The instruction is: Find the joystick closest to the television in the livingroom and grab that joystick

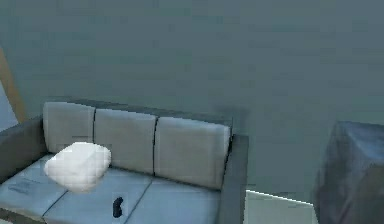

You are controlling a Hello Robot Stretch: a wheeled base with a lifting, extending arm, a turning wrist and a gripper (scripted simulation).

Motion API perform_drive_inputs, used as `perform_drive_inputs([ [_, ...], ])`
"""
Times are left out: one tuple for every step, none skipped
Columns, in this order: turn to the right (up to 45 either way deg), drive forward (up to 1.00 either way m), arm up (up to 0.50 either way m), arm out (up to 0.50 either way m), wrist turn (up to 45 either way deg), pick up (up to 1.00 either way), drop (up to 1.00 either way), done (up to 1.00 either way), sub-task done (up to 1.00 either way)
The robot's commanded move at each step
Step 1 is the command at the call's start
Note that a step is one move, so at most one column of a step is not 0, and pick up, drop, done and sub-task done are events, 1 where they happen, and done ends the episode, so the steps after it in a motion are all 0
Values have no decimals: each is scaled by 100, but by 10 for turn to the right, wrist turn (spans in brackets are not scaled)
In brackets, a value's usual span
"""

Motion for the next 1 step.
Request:
perform_drive_inputs([
  [-450, 0, 0, 0, 0, 0, 0, 0, 0],
])
